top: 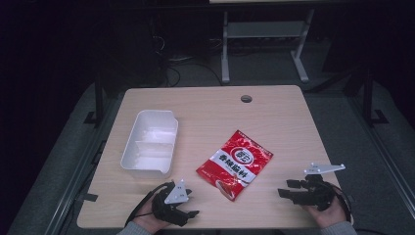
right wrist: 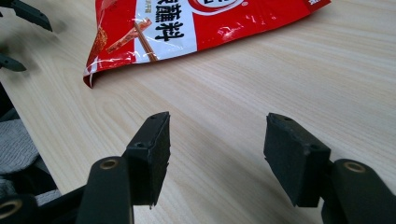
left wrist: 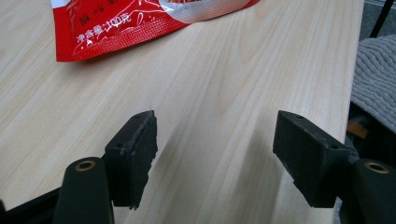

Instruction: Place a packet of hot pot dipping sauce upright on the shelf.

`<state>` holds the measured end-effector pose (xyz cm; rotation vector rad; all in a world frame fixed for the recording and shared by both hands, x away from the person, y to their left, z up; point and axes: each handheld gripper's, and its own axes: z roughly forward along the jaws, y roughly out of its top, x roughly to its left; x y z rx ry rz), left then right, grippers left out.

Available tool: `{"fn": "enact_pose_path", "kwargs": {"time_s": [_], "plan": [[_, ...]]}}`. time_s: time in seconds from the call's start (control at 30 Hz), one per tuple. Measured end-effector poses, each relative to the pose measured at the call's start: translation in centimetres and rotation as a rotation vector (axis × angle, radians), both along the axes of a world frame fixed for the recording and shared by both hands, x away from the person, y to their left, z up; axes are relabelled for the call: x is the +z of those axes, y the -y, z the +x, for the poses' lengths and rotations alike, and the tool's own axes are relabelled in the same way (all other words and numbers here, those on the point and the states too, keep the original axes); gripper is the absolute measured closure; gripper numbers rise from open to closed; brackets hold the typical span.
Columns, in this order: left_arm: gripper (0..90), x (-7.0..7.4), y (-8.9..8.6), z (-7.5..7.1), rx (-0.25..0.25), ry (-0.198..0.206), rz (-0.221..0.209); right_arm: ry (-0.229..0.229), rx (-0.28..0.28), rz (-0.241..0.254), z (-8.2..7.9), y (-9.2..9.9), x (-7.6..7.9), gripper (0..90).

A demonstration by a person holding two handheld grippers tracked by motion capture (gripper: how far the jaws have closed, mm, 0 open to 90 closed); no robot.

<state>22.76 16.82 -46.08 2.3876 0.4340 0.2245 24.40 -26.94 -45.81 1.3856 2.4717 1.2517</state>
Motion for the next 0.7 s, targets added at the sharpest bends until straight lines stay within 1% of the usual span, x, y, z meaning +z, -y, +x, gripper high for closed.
{"fn": "enact_pose_path", "kwargs": {"time_s": [0.1,0.13,0.2,0.4,0.43,0.5,0.53,0.7], "plan": [[35.1,0.2,0.2,0.1,0.008,0.009,-0.009,0.002,0.003,0.002,0.0,-0.1,0.0,40.1],[36.4,0.2,0.2,0.2,0.003,0.015,-0.008,0.0,0.002,0.007,0.0,-0.1,0.0,40.1],[39.6,0.3,0.4,0.4,0.004,0.012,-0.013,-0.004,-0.002,0.022,0.0,0.0,-0.1,40.1],[47.6,0.8,1.0,0.8,0.015,0.022,-0.001,-0.006,-0.014,0.043,0.0,0.3,-0.1,40.1],[49.0,1.0,1.2,1.1,0.029,0.025,0.006,-0.008,-0.015,0.043,0.1,0.4,-0.1,40.1],[51.9,1.1,1.4,1.3,0.036,0.027,0.009,-0.009,-0.016,0.045,0.1,0.4,-0.2,40.1],[54.0,1.2,1.7,1.7,0.05,0.023,0.01,-0.013,-0.019,0.044,0.1,0.5,-0.2,40.3],[62.8,1.6,3.0,3.0,0.072,0.002,0.023,-0.015,-0.016,0.044,0.1,0.6,-0.2,40.4]]}}
